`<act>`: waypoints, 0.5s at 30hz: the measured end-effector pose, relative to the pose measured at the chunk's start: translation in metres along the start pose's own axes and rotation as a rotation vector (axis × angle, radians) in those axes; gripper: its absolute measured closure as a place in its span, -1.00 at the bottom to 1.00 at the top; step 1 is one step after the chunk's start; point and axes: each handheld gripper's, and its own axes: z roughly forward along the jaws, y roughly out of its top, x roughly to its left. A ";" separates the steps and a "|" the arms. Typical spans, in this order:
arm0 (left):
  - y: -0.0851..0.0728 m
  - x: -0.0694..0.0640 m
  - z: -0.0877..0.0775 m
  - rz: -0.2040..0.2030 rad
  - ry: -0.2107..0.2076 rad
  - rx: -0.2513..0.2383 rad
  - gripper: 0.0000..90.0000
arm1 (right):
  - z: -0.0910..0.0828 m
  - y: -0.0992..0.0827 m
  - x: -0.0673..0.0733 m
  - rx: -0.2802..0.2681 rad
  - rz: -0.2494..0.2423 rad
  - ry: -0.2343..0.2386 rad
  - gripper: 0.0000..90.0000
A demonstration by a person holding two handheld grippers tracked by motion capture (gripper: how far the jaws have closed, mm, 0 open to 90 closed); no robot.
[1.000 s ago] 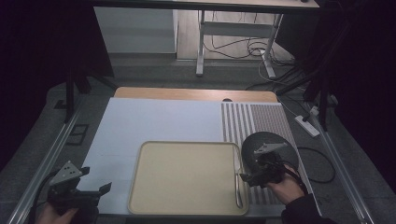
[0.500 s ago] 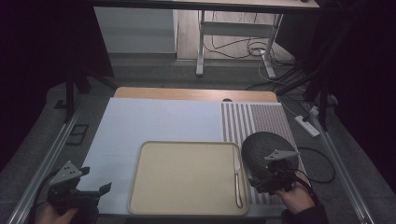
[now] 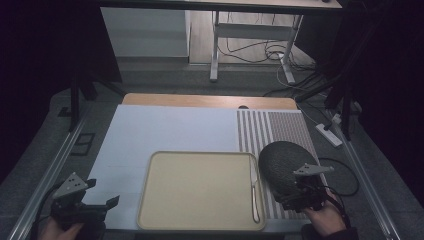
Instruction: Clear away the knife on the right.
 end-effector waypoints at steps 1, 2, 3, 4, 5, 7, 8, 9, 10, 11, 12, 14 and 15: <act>0.000 0.000 0.000 0.000 0.000 0.000 -0.92 | -0.001 -0.001 0.000 -0.005 -0.001 -0.001 -1.00; 0.000 0.000 0.000 0.000 -0.001 0.000 -0.92 | -0.002 -0.001 0.000 -0.006 0.001 -0.002 -1.00; 0.000 0.000 0.000 0.001 -0.001 0.000 -0.92 | -0.004 -0.003 -0.001 -0.007 0.003 -0.008 -1.00; 0.000 0.000 0.000 0.001 -0.001 0.001 -0.92 | -0.004 -0.003 -0.001 -0.007 0.003 -0.008 -1.00; 0.000 0.000 0.000 0.001 -0.002 0.001 -0.92 | -0.005 -0.003 -0.001 -0.008 0.005 -0.009 -1.00; 0.000 0.000 0.000 0.001 -0.002 0.001 -0.92 | -0.008 -0.005 -0.002 -0.011 0.011 -0.017 -1.00; 0.000 0.000 0.000 0.001 -0.002 0.001 -0.92 | -0.009 -0.006 -0.002 -0.012 0.014 -0.021 -1.00; 0.000 0.000 0.000 0.000 -0.002 0.001 -0.92 | -0.012 -0.008 -0.003 -0.018 0.024 -0.026 -1.00; 0.000 0.000 0.000 0.000 -0.002 0.001 -0.92 | -0.012 -0.008 -0.003 -0.018 0.024 -0.026 -1.00; 0.000 0.000 0.000 -0.001 -0.002 0.001 -0.92 | -0.014 -0.010 -0.003 -0.020 0.031 -0.032 -1.00; 0.000 0.000 0.000 -0.001 -0.002 0.001 -0.92 | -0.014 -0.010 -0.003 -0.020 0.031 -0.032 -1.00; -0.001 0.000 0.000 -0.001 -0.002 0.000 -0.92 | -0.016 -0.012 -0.004 -0.023 0.039 -0.038 -1.00; -0.001 0.000 0.000 -0.001 -0.002 0.000 -0.92 | -0.018 -0.013 -0.004 -0.026 0.045 -0.042 -1.00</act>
